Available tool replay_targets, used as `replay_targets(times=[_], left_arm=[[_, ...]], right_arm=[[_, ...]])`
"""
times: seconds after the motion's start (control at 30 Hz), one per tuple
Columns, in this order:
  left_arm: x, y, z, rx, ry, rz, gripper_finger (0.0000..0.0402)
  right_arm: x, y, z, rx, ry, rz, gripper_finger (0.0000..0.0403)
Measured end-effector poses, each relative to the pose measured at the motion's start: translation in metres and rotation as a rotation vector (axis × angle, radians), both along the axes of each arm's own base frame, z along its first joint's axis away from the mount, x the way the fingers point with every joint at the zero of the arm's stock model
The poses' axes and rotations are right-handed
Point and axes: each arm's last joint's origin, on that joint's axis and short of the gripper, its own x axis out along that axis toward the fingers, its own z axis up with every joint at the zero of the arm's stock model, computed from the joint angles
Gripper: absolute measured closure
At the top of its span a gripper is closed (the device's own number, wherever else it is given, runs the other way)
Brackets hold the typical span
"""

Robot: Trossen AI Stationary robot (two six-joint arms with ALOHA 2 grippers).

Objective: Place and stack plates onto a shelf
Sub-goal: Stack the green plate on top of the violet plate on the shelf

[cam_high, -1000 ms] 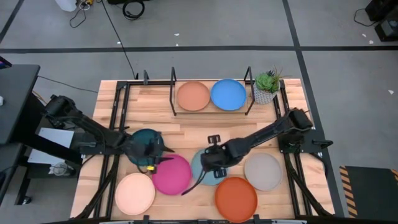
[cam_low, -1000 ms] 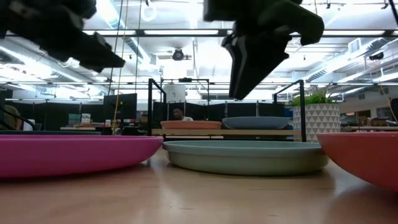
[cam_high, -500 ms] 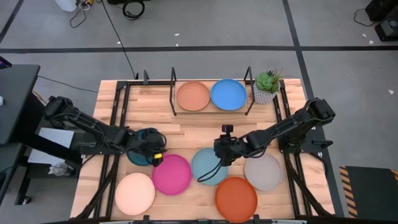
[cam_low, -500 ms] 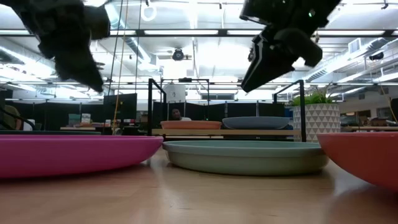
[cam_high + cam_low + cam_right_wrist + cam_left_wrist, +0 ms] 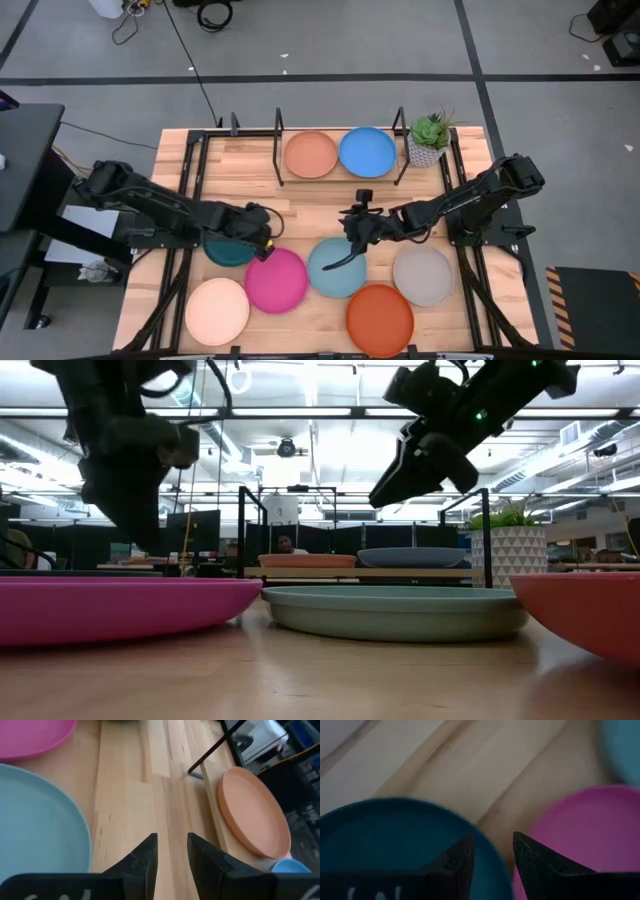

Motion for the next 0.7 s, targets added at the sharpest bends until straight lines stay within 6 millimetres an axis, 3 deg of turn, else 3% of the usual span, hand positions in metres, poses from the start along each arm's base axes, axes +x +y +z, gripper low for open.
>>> replay_targets(times=[0.27,0.5,0.7], left_arm=[[0.019,0.003,-0.017,0.025,0.115,0.048,0.0260],[0.023,0.007,-0.032,0.041,0.189,0.065,0.0260],[0.022,0.007,-0.034,0.048,0.208,0.049,0.0277]], right_arm=[[-0.002,0.000,-0.005,-0.036,-0.018,0.038,0.0291],[0.000,0.000,-0.003,-0.053,-0.032,0.054,0.0291],[0.002,-0.002,-0.002,-0.043,-0.047,0.078,0.0291]])
